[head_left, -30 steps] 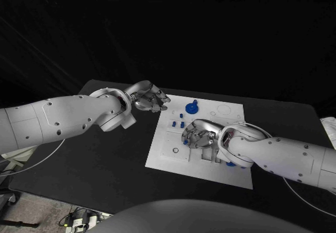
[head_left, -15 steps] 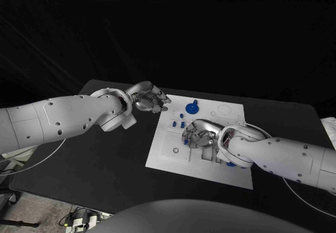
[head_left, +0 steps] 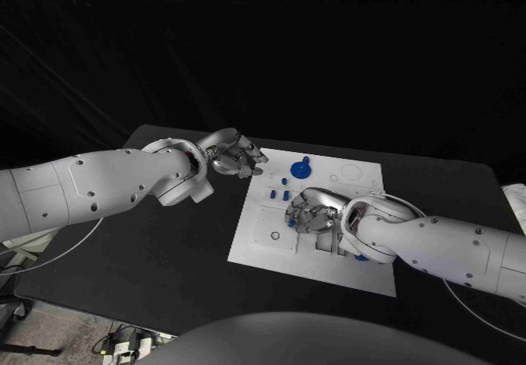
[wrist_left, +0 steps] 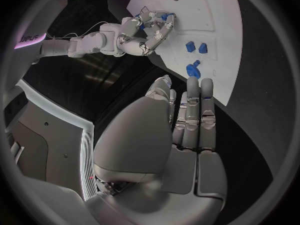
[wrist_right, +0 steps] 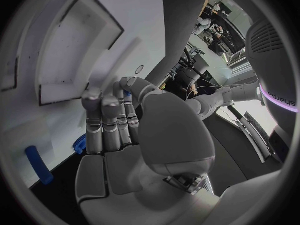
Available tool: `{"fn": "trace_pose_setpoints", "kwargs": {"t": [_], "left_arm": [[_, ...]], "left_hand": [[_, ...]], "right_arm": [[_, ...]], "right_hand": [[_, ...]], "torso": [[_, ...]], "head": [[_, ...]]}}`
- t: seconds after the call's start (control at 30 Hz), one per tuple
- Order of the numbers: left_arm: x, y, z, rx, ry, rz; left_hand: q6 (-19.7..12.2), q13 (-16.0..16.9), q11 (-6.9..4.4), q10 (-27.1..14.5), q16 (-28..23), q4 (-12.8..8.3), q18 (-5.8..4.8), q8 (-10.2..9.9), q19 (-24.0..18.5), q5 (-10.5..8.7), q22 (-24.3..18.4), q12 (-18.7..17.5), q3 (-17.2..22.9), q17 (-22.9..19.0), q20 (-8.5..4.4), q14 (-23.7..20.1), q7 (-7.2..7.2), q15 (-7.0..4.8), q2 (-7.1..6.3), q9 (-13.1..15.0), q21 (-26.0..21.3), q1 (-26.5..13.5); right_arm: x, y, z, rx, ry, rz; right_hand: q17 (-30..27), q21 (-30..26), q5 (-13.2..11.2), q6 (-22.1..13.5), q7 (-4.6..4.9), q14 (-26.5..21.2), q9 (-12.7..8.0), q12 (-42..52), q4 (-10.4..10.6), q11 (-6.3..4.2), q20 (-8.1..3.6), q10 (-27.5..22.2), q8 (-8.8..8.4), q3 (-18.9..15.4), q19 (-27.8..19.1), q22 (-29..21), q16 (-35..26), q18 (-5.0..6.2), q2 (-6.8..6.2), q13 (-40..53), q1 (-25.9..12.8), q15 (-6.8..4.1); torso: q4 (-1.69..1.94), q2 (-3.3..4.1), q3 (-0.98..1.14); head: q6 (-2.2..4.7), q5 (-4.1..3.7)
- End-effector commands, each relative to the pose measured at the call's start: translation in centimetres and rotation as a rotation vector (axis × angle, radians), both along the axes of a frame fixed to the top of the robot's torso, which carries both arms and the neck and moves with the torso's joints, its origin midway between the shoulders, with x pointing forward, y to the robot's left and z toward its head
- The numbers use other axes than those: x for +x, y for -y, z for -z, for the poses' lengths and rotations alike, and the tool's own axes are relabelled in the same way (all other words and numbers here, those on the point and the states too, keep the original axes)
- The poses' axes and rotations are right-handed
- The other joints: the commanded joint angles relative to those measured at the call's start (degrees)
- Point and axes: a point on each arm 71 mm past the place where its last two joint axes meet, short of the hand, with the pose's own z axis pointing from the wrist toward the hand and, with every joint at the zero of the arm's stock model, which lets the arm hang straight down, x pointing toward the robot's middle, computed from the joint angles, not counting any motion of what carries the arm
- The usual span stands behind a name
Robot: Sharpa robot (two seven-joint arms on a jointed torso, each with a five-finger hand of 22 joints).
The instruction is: Assemble the parts on the task board
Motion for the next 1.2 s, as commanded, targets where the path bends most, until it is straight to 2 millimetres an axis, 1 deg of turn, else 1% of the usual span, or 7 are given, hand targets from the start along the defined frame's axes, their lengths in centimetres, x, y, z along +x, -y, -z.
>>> {"fn": "trace_pose_setpoints", "kwargs": {"t": [0.03,0.43,0.6,0.97,1.2], "left_arm": [[-0.06,0.26,0.06,0.003,-0.01,0.016],[-0.07,0.3,0.13,0.005,-0.015,0.017],[-0.07,0.27,0.17,0.008,-0.019,0.017],[-0.09,0.26,0.26,0.015,-0.029,0.017],[-0.11,0.29,0.32,0.02,-0.037,0.019]], "left_hand": [[-0.4,0.0,0.42,-0.2,0.4,0.2,0.51,0.0,0.3,0.29,1.3,0.3,0.0,-0.1,0.09,0.0,0.07,0.39,0.5,-0.1,-0.2,-0.1],[-0.5,0.0,0.45,-0.2,0.4,0.3,0.5,0.0,0.3,0.26,1.3,0.4,0.0,-0.1,0.13,0.0,0.09,0.43,0.61,-0.1,-0.2,-0.2],[-0.5,0.0,0.45,-0.2,0.4,0.3,0.5,0.0,0.3,0.26,1.3,0.4,0.0,-0.1,0.13,0.0,0.09,0.43,0.61,-0.1,-0.2,-0.2],[-0.5,0.0,0.47,-0.2,0.4,0.3,0.5,-0.1,0.3,0.22,1.3,0.4,0.0,-0.2,0.16,0.0,0.09,0.47,0.63,-0.1,-0.2,-0.3],[-0.6,0.0,0.51,-0.2,0.5,0.3,0.49,-0.1,0.3,0.17,1.3,0.4,-0.1,-0.2,0.2,0.0,0.04,0.52,0.62,-0.1,-0.3,-0.4]], "right_arm": [[-0.23,0.06,0.33,-0.022,0.005,-0.007],[-0.17,-0.08,0.18,-0.008,0.027,0.001],[-0.13,-0.14,0.16,-0.006,0.031,0.002],[-0.16,-0.16,0.32,-0.02,0.017,-0.004],[-0.2,-0.06,0.47,-0.034,0.002,-0.012]], "right_hand": [[-0.2,-0.4,-0.2,0.2,0.28,-0.5,0.2,0.4,-0.3,-0.26,0.08,0.4,0.19,-0.2,-0.6,4.0,-0.4,-1.07,0.14,0.3,0.5,-0.13],[0.1,-0.1,-0.2,0.0,0.23,-0.1,0.4,1.3,-0.5,-0.4,0.02,0.2,0.52,-0.5,-0.5,4.1,-0.2,-1.1,0.31,1.0,0.7,-0.24],[0.2,-0.1,-0.2,0.0,0.21,0.0,0.5,1.6,-0.5,-0.43,0.0,0.2,0.61,-0.6,-0.5,4.1,-0.1,-1.1,0.35,1.2,0.7,-0.26],[0.1,-0.1,-0.1,-0.2,0.2,0.0,0.6,2.1,-0.6,-0.47,-0.03,0.0,0.7,-0.7,-0.5,4.1,-0.1,-1.11,0.32,1.5,0.7,-0.3],[-0.1,-0.2,-0.1,-0.3,0.21,0.0,0.6,2.2,-0.5,-0.45,-0.03,-0.2,0.72,-0.8,-0.5,4.1,-0.2,-1.1,0.24,1.7,0.6,-0.29]], "torso": [[0.02,0.0,0.0],[0.05,-0.02,-0.01],[0.03,0.0,0.01],[0.01,0.0,0.0],[0.0,0.02,0.03]], "head": [[-0.01,-0.05],[-0.01,-0.02],[-0.01,0.19],[-0.01,0.2],[-0.01,0.16]]}}
